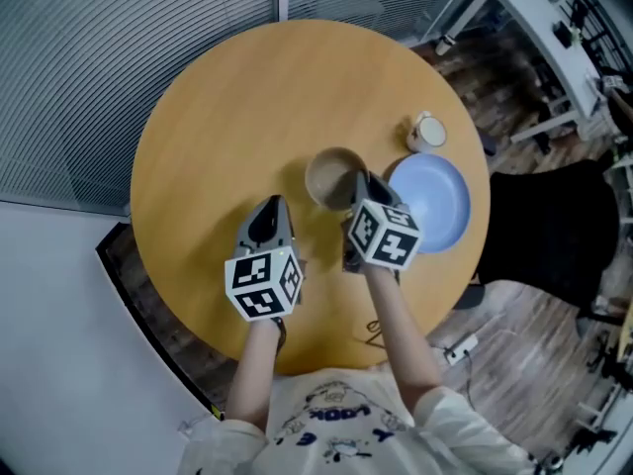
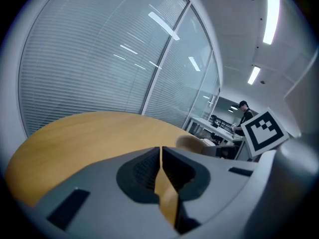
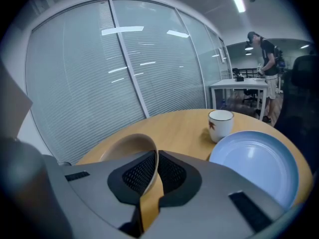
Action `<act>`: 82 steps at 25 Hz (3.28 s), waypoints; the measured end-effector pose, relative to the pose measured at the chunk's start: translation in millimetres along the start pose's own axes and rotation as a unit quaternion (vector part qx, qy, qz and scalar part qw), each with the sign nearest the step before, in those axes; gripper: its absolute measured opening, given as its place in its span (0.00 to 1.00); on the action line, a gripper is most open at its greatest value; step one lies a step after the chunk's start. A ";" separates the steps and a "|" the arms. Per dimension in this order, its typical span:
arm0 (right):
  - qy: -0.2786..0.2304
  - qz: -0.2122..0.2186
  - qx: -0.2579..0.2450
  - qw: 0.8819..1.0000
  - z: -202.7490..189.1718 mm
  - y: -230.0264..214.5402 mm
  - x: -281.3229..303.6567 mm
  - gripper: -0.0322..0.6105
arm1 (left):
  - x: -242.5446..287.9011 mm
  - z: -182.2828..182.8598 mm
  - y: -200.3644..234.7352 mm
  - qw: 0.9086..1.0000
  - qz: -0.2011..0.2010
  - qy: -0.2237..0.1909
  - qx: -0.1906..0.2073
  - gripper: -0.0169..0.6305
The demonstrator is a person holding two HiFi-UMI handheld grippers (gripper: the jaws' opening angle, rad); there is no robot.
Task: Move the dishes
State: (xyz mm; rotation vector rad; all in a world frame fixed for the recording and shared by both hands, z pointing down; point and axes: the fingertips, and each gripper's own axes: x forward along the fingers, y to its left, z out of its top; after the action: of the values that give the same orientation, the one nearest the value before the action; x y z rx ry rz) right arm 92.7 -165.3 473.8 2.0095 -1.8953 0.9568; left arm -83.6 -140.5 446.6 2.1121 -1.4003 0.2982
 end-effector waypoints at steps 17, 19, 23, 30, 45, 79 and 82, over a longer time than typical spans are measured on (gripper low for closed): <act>-0.005 -0.111 0.074 0.991 -75.8 -133.4 -115.1 0.08 | -8.1 -71.2 -130.1 0.990 -0.111 0.062 0.060 0.05; 0.001 -0.119 0.081 0.990 -87.6 -142.7 -122.6 0.08 | -10.1 -80.9 -138.9 0.988 -0.117 0.069 0.067 0.05; 0.013 -0.126 0.093 0.988 -105.9 -153.9 -128.3 0.08 | -9.8 -93.2 -152.6 0.985 -0.128 0.079 0.084 0.05; 0.035 -0.127 0.107 0.985 -130.7 -158.1 -125.7 0.08 | -12.3 -111.6 -161.1 0.981 -0.140 0.097 0.092 0.05; 0.061 -0.125 0.109 0.984 -159.9 -163.1 -108.9 0.08 | -10.0 -120.8 -148.2 0.983 -0.123 0.106 0.085 0.05; -0.267 -0.126 -0.046 0.954 62.6 -105.8 -302.9 0.07 | -119.8 67.7 -239.1 0.956 -0.169 -0.153 0.186 0.05; -0.269 -0.124 -0.046 0.954 60.1 -106.2 -310.0 0.06 | -126.5 66.0 -241.9 0.955 -0.168 -0.154 0.190 0.05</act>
State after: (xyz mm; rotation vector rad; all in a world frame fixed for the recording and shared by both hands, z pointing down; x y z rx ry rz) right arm 225.1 67.1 275.2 2.5541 -1.8032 0.2608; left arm 71.2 -14.0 249.4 2.7671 -1.1841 0.1080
